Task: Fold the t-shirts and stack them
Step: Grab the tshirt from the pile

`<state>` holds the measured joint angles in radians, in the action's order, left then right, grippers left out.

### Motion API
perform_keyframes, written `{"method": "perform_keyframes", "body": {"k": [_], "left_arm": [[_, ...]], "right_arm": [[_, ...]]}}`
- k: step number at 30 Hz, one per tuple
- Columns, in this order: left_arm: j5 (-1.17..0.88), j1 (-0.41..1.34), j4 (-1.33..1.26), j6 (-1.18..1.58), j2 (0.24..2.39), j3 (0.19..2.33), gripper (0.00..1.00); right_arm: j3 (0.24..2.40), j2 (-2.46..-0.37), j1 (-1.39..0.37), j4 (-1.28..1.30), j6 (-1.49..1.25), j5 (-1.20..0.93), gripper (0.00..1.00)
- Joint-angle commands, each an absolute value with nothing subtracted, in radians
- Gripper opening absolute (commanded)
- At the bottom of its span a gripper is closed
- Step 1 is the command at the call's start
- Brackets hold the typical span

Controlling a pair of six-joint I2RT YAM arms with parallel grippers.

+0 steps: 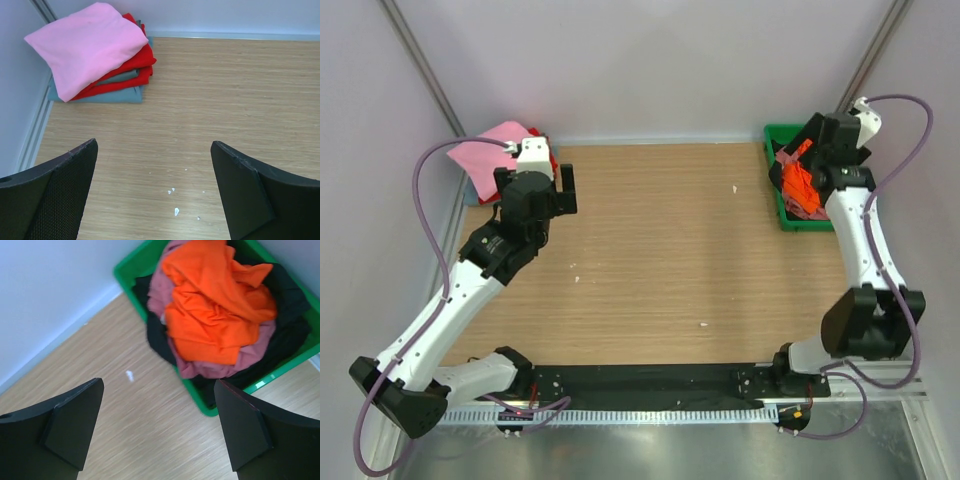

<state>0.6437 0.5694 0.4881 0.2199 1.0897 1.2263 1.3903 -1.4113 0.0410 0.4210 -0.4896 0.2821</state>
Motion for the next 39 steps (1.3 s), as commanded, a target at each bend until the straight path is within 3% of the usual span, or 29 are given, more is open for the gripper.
{"method": "perform_keyframes", "body": {"k": [1,10,20,26,29,30,32,34,36,39], "left_arm": [[0.661,0.574,0.472,0.207,1.080,1.229,0.95],[0.670,0.574,0.479,0.196,1.081,1.235,0.95],[0.673,0.572,0.494,0.192,1.088,1.249,0.95],[0.681,0.572,0.505,0.186,1.109,1.259,0.95],[0.686,0.571,0.506,0.184,1.114,1.261,0.95],[0.686,0.571,0.508,0.183,1.114,1.262,0.95],[0.686,0.566,0.509,0.184,1.118,1.262,0.95],[0.686,0.565,0.509,0.186,1.121,1.262,0.94],[0.684,0.565,0.511,0.186,1.123,1.262,0.94],[0.683,0.565,0.509,0.186,1.127,1.262,0.94]], "right_arm": [[1.518,-1.555,0.138,0.578,-0.426,0.272,0.98],[1.697,-1.877,0.307,0.551,-0.423,0.141,0.92],[1.894,-2.106,0.331,0.512,-0.399,0.178,0.90],[1.989,-2.216,0.334,0.520,-0.394,0.173,0.83],[1.996,-2.229,0.336,0.514,-0.391,0.160,0.58],[1.994,-2.230,0.336,0.514,-0.391,0.155,0.40],[1.991,-2.224,0.336,0.514,-0.385,0.152,0.28],[1.997,-2.212,0.336,0.521,-0.373,0.141,0.10],[1.997,-2.197,0.336,0.525,-0.376,0.140,0.01],[1.982,-2.152,0.336,0.520,-0.380,0.126,0.01]]}}
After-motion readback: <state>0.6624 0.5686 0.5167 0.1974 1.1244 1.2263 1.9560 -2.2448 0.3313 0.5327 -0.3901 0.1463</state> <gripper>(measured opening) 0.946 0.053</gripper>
